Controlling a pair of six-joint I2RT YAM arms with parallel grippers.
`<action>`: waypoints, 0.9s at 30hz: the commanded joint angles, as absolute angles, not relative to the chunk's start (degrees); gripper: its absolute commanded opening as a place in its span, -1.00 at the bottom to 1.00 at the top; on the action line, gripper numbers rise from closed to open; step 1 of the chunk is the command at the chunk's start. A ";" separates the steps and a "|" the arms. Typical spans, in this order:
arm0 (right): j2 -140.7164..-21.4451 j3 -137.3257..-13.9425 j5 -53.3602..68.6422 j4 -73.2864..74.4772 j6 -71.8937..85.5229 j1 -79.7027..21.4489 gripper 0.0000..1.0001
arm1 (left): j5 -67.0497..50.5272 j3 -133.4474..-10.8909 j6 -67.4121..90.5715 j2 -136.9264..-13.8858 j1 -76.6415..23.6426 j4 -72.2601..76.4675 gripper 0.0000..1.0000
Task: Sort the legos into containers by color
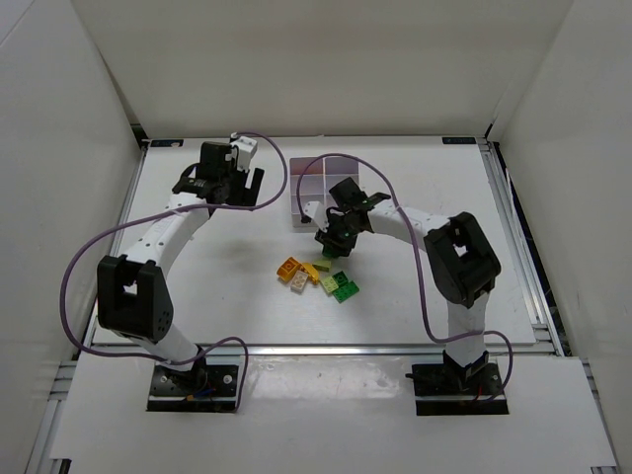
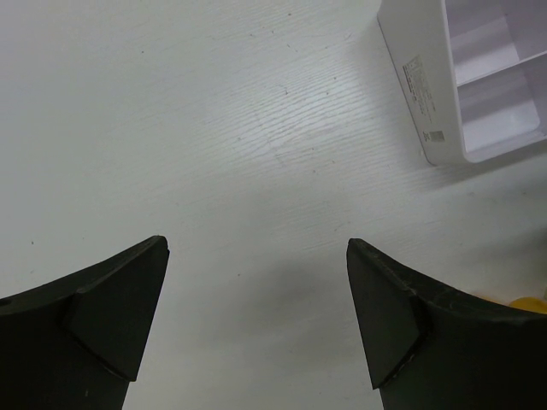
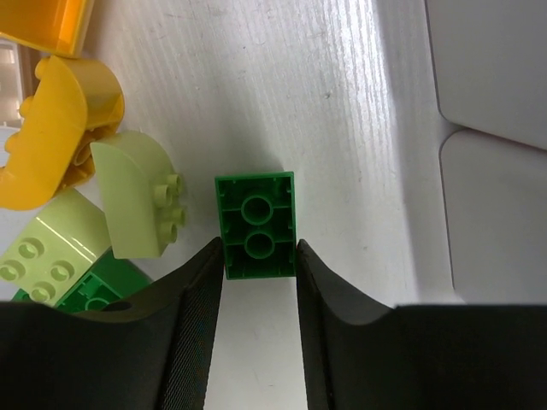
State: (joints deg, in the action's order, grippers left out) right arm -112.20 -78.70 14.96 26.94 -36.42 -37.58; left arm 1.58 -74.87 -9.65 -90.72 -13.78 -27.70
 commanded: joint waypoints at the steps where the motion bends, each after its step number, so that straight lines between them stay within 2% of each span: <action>1: -108.20 -78.67 16.17 28.30 -36.56 -37.88 -0.22 | 2.11 -76.64 -9.85 -90.53 -13.71 -26.10 0.93; 6: -99.61 -75.68 17.49 30.32 -35.87 -37.27 -0.29 | 1.76 -77.08 -9.41 -91.23 -13.71 -25.75 0.93; 13: -92.20 -77.50 16.97 32.34 -32.18 -35.25 -0.27 | 1.32 -78.57 -9.23 -92.63 -13.71 -25.40 0.93; 21: -100.80 -90.78 14.77 30.85 -29.27 -27.17 -0.24 | 0.79 -81.30 -9.93 -94.39 -13.71 -25.22 0.93; 27: -108.27 -99.22 14.33 29.27 -30.32 -25.40 -0.24 | 0.88 -82.62 -10.28 -95.27 -13.71 -25.22 0.93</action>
State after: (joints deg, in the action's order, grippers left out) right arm -106.56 -95.24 14.50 30.65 -30.33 -25.21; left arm 1.37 -80.34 -9.89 -95.66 -13.78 -26.22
